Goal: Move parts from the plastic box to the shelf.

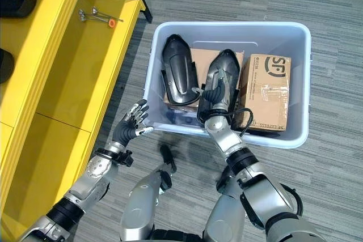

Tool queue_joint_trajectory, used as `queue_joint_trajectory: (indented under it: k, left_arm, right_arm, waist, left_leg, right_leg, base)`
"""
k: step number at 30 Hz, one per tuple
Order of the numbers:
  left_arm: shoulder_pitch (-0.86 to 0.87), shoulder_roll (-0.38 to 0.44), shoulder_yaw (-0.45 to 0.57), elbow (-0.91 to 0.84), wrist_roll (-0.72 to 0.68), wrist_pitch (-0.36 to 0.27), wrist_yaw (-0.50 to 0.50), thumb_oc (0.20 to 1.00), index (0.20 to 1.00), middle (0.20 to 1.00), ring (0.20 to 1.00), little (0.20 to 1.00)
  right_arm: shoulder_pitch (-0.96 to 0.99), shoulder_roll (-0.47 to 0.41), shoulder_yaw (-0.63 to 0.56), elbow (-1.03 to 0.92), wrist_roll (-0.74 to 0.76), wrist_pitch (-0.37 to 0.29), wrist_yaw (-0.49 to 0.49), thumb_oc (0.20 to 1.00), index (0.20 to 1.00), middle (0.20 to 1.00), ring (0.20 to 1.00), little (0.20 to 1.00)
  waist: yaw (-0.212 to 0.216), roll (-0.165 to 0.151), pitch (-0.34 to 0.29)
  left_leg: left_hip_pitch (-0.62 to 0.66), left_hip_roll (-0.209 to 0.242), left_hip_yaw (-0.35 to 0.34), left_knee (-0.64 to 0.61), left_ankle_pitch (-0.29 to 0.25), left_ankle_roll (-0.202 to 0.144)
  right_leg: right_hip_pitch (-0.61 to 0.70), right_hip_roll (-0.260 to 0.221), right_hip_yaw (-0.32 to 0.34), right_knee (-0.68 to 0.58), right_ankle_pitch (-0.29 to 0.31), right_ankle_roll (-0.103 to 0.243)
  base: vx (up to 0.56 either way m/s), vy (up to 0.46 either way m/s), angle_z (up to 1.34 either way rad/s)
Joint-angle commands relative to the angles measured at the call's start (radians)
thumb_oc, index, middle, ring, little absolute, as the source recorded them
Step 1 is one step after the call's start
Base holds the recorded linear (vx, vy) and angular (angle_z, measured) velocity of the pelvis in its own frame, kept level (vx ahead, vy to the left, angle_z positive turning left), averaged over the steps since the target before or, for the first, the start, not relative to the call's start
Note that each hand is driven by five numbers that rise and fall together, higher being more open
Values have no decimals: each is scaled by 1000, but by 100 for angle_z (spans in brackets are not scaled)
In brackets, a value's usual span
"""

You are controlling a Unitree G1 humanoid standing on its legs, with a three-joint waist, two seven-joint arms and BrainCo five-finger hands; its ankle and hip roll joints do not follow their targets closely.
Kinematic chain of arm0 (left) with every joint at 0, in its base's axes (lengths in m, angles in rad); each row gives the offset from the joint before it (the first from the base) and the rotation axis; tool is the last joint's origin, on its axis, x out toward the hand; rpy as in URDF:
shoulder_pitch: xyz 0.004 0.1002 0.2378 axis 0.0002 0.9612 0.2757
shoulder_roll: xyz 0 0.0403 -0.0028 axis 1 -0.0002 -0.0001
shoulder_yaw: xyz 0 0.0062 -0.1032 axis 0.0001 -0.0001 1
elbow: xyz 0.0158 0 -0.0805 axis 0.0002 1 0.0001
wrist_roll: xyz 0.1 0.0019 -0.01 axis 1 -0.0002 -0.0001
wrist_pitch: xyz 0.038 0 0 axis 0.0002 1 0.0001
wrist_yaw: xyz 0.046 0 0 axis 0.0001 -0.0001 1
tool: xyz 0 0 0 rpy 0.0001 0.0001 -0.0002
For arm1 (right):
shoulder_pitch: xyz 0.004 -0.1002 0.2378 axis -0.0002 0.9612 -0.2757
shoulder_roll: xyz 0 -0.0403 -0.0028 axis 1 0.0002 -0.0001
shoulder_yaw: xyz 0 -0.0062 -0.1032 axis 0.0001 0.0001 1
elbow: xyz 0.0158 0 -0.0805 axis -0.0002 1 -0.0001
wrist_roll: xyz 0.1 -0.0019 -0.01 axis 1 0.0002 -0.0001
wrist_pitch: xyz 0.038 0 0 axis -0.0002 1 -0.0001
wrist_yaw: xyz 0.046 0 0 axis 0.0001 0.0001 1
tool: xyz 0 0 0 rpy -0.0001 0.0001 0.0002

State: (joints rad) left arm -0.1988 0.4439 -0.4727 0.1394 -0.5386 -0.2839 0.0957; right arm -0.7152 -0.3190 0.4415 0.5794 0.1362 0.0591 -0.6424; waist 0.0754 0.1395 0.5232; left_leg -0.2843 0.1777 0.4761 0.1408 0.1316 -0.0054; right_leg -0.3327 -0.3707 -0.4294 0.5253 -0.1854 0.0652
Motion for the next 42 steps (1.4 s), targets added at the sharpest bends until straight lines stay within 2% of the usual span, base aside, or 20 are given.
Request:
queue_joint_trajectory:
  k: [1,5,11,15,18,20,26,27,31,39,42]
  left_arm:
    - [-35,5,-38,-55,-10,-48,22,1000,1000,1000,1000,1000]
    - [-39,9,-39,-61,-18,-32,19,1000,1000,1000,1000,1000]
    - [-50,11,-35,-60,-26,-4,11,1000,1000,1000,1000,1000]
    - [-57,10,-35,-57,-28,9,2,1000,1000,1000,1000,1000]
    - [-66,12,-34,-57,-36,21,-2,1000,1000,1000,1000,1000]
    - [-71,10,-33,-55,-40,26,-2,1000,1000,1000,1000,1000]
    - [-77,13,-27,-56,-45,41,-18,1000,1000,1000,1000,1000]
    - [-74,16,-27,-58,-47,42,-24,1000,1000,1000,1000,1000]
    - [-70,19,-26,-59,-50,42,-31,1000,1000,1000,1000,1000]
    - [-64,29,-30,-73,-50,37,-42,1000,1000,1000,1000,1000]
    - [-62,30,-33,-75,-49,43,-46,1000,1000,1000,1000,1000]
  right_arm:
    - [-83,35,-31,25,56,-49,-9,1000,1000,1000,1000,1000]
    - [-89,35,-45,62,107,-50,6,1000,1000,1000,1000,1000]
    - [-103,41,-47,143,247,-23,141,1000,1000,1000,1000,1000]
    - [-113,43,-45,177,308,-26,205,1000,1000,1000,1000,1000]
    - [-124,55,-56,212,461,-41,261,1000,1000,1000,1000,1000]
    - [-127,61,-66,231,488,-47,288,1000,1000,1000,1000,1000]
    - [-147,65,-69,254,445,-50,364,1000,1000,1000,1000,1000]
    - [-155,61,-56,246,377,-52,370,1000,1000,1000,1000,1000]
    - [-168,48,-27,227,254,-55,350,1000,1000,1000,1000,1000]
    - [-188,21,7,171,189,-49,308,1000,1000,1000,1000,1000]
    - [-192,18,12,162,155,-50,253,1000,1000,1000,1000,1000]
  waist:
    - [34,-7,-3]
    - [42,-6,-3]
    - [60,-4,-3]
    - [69,-2,-3]
    - [78,3,-3]
    - [82,5,-3]
    - [95,13,-3]
    - [101,14,-3]
    - [105,14,-3]
    - [109,9,-3]
    - [108,8,-3]
  left_leg:
    - [15,43,-26,45,-97,-72]
    - [-4,46,-28,54,-96,-72]
    - [-51,48,-38,74,-96,-72]
    - [-80,47,-44,87,-97,-70]
    - [-105,46,-51,99,-98,-68]
    - [-113,43,-52,101,-99,-66]
    - [-143,32,-61,111,-101,-60]
    - [-153,30,-65,117,-101,-58]
    - [-163,32,-67,126,-102,-57]
    - [-169,36,-71,126,-100,-57]
    - [-167,37,-71,126,-102,-58]
  right_leg:
    - [-22,6,-24,-35,60,25]
    - [-35,1,-29,-24,60,25]
    - [-68,-6,-34,3,56,24]
    - [-91,-11,-34,18,54,23]
    - [-112,-16,-36,37,50,23]
    - [-119,-18,-35,42,49,23]
    - [-140,-21,-37,58,47,23]
    - [-146,-24,-40,62,47,23]
    - [-151,-27,-43,63,50,24]
    - [-154,-18,-45,54,55,25]
    - [-151,-16,-44,51,56,25]
  base:
    - [31,45,3]
    - [24,27,5]
    - [32,29,7]
    - [29,32,10]
    - [34,44,9]
    - [30,43,15]
    - [19,27,7]
    - [13,5,14]
    - [3,2,4]
    - [0,-2,0]
    - [0,0,0]
